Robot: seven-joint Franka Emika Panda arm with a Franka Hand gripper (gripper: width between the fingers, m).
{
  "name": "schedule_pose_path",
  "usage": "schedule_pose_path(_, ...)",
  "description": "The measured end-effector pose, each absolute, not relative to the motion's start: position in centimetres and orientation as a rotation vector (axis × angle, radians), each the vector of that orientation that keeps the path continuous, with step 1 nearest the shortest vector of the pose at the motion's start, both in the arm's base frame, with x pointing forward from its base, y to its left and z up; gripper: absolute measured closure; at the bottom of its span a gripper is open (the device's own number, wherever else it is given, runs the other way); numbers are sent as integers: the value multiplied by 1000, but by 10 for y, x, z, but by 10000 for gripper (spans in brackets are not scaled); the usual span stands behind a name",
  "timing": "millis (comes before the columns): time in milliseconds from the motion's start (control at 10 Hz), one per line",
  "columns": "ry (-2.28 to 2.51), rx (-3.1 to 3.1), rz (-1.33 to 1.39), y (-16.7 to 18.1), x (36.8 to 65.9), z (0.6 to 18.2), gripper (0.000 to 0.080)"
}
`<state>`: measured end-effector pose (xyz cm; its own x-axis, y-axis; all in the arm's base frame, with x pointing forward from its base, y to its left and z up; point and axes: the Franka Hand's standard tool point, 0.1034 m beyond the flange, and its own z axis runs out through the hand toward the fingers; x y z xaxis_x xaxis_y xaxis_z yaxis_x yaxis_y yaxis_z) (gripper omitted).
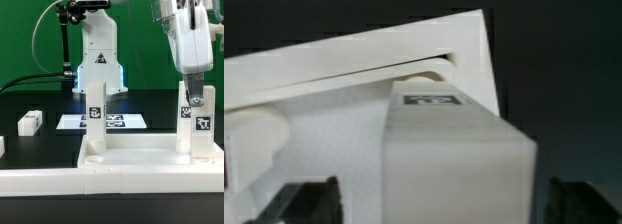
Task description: Assemble desk
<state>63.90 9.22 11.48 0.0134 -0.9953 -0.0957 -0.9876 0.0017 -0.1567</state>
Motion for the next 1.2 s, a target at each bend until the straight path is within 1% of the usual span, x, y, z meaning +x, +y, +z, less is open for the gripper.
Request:
schedule_pose_path(100,1896,-2289,-91,95,639,113,174)
schedule_pose_path(200,1793,-2371,-103,97,640,114,157)
schedule_pose_path(600,1522,-2568,-134,95,640,114,150)
schedule_pose_path(700,1221,-2757,-178,96,642,117,150)
schedule_pose_path(800,961,-2878,-210,108,643,118,150)
schedule_pose_path(900,912,-2896,-214,113,643,118,150)
schedule_pose_path(1000,953,-2882,-212,110,643,118,178)
schedule_pose_path(1100,974,-2875,-211,110,643,118,178)
schedule_pose_path(1200,982,-2872,-210,110,643,117,357)
